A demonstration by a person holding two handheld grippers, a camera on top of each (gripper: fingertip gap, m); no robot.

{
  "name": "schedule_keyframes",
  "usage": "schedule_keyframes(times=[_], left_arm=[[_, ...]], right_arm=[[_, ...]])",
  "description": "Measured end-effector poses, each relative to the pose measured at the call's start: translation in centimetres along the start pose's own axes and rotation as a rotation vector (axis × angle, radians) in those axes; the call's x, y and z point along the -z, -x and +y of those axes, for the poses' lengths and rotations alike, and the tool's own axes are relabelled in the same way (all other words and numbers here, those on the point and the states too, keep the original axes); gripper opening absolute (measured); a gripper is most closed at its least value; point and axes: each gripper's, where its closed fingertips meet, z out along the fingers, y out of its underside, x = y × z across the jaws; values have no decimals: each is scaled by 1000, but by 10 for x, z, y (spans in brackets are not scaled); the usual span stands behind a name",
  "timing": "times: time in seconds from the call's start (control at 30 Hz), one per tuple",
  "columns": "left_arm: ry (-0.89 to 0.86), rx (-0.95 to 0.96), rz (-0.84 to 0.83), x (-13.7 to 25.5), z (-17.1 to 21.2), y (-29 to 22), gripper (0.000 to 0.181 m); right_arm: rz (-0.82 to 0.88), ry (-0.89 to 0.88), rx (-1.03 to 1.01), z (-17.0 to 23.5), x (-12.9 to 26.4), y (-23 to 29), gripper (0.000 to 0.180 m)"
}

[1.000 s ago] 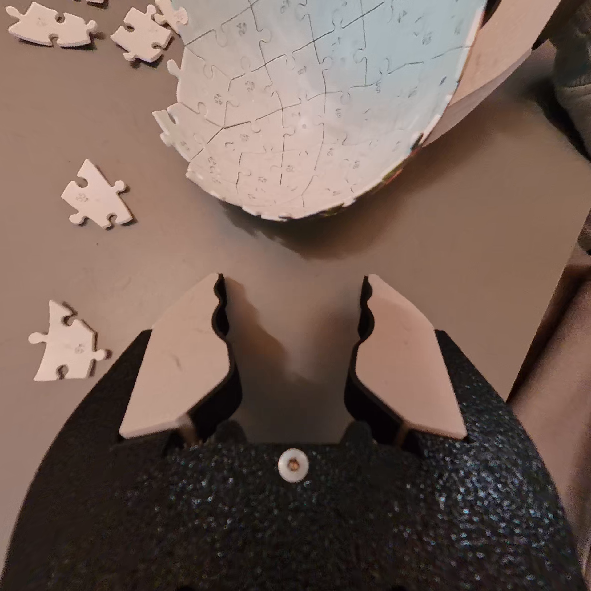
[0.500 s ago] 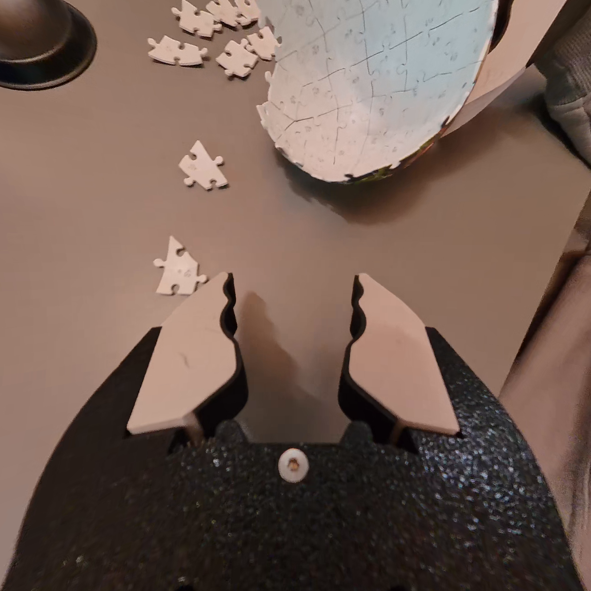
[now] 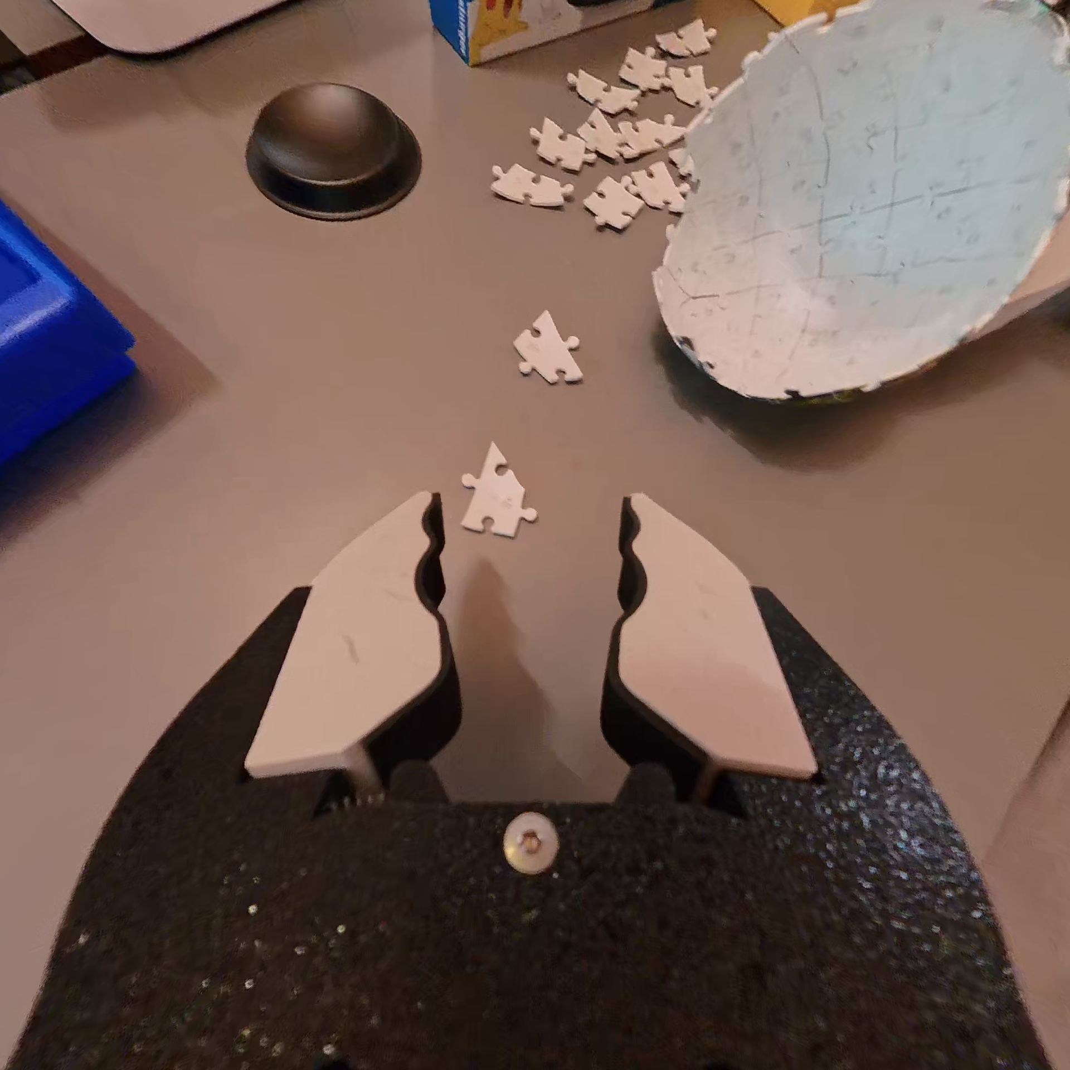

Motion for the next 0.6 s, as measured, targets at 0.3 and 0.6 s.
schedule_keyframes(times=[0.3, 0.6], left_arm=[[139, -107, -58, -5, -2, 50, 34], [341, -186, 125, -28, 19, 35, 30]], right_arm=[[1, 0, 10, 1, 0, 0, 121], [-6, -11, 20, 0, -5, 0, 121]])
